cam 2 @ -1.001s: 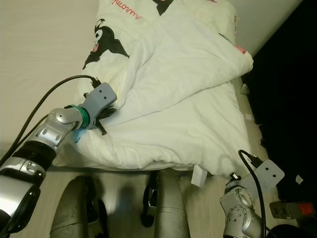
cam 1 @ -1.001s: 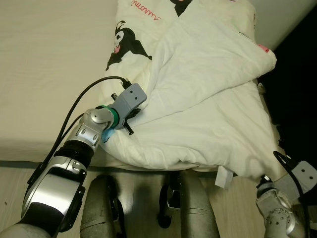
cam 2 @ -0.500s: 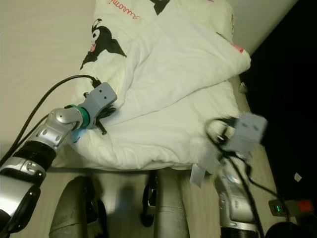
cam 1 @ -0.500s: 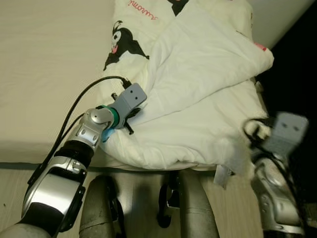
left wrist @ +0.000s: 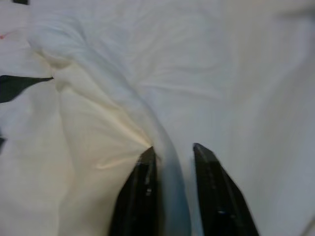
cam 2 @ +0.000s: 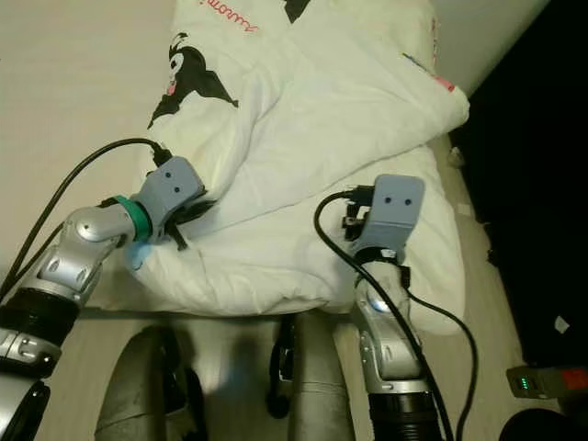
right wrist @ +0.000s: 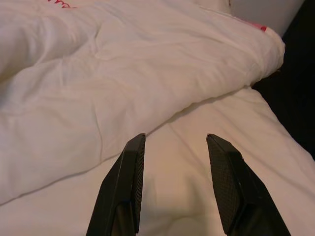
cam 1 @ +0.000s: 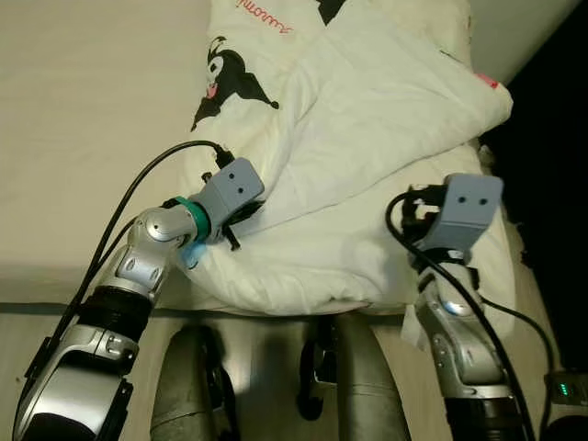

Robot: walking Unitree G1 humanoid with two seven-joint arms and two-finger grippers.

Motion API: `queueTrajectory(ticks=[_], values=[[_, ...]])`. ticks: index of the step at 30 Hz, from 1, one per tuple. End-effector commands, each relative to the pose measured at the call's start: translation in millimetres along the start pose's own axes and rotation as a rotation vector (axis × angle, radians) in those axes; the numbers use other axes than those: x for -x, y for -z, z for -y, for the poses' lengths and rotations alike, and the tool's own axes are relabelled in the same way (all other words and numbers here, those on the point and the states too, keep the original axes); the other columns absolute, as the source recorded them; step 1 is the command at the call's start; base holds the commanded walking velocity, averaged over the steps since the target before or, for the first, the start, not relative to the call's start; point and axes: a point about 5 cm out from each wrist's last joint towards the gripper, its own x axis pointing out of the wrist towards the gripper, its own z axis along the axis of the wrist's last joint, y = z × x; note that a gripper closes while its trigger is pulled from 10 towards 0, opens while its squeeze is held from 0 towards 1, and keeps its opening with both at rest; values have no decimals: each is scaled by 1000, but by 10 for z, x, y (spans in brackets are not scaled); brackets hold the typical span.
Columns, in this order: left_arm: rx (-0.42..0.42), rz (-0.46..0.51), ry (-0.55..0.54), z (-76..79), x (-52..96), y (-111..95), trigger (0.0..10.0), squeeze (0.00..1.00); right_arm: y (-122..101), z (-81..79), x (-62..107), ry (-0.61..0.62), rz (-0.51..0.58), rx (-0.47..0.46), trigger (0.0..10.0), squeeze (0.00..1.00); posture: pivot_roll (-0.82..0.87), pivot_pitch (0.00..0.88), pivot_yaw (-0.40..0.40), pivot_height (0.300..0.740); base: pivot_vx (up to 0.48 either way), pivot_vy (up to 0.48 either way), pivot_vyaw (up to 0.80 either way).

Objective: Clean up the room

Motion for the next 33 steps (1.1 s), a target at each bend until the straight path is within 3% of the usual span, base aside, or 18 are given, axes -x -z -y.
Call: queueTrajectory(ticks=[1, 6, 8, 14, 15, 16, 18, 20, 21, 22, 23, 24, 27, 28, 30, 33], values=[[-36, -38, -24, 11, 9, 55, 10000, 1000, 62, 80, 12, 18, -11, 2, 10000, 0, -111, 242, -7, 610, 0, 0, 0], [-6, -21, -195, -219, 62, -78, 10000, 1000, 77, 83, 0, 14, -6, 2, 10000, 0, -116, 241, -6, 610, 0, 0, 0], [-13, -23, -202, -233, 76, -93, 10000, 1000, 80, 83, -2, 15, -5, 4, 10000, 0, -116, 241, -6, 610, 0, 0, 0], [98, -11, -117, -230, 120, -253, 10000, 1000, 117, 77, -16, 17, -8, 4, 10000, 0, -105, 238, 2, 610, 0, 0, 0], [124, -3, -107, -181, 51, -306, 10000, 824, 124, 68, -24, 16, -9, 3, 10000, 0, -103, 237, 4, 610, 0, 0, 0], [124, -3, -107, -181, 51, -306, 10000, 824, 124, 68, -24, 16, -9, 3, 10000, 0, -103, 237, 4, 610, 0, 0, 0], [170, -12, -137, -126, -106, -373, 10000, 0, 128, 46, -36, 15, -8, -1, 10000, 0, -102, 237, 3, 610, 0, 0, 0], [170, -12, -137, -126, -106, -373, 10000, 0, 128, 46, -36, 15, -8, -1, 10000, 0, -102, 237, 3, 610, 0, 0, 0], [200, -22, -163, -104, -202, -409, 10000, 0, 127, 35, -41, 14, -6, -3, 10000, 0, -102, 238, 3, 610, 0, 0, 0], [200, -22, -163, -104, -202, -409, 10000, 0, 127, 35, -41, 14, -6, -3, 10000, 0, -102, 238, 3, 610, 0, 0, 0], [248, -24, -194, -76, -335, -489, 10000, 0, 127, 24, -46, 13, -5, -6, 10000, 0, -107, 237, 2, 610, 0, 0, 0], [248, -24, -194, -76, -335, -489, 10000, 0, 127, 24, -46, 13, -5, -6, 10000, 0, -107, 237, 2, 610, 0, 0, 0], [291, -47, -275, -51, -520, -603, 10000, 0, 135, 12, -48, 13, -6, -8, 10000, 0, -106, 234, 1, 610, 0, 0, 0], [280, -83, -357, -80, -583, -602, 10000, 0, 142, 7, -49, 13, -8, -8, 10000, 0, -107, 232, 1, 610, 0, 0, 0], [261, -114, -418, -108, -608, -588, 10000, 0, 147, 1, -49, 13, -8, -8, 10000, 0, -107, 232, 1, 610, 0, 0, 0], [233, -167, -455, -109, -637, -531, 10000, 0, 145, -17, -51, 8, -5, -10, 10000, 0, -108, 231, 2, 610, 0, 0, 0]])
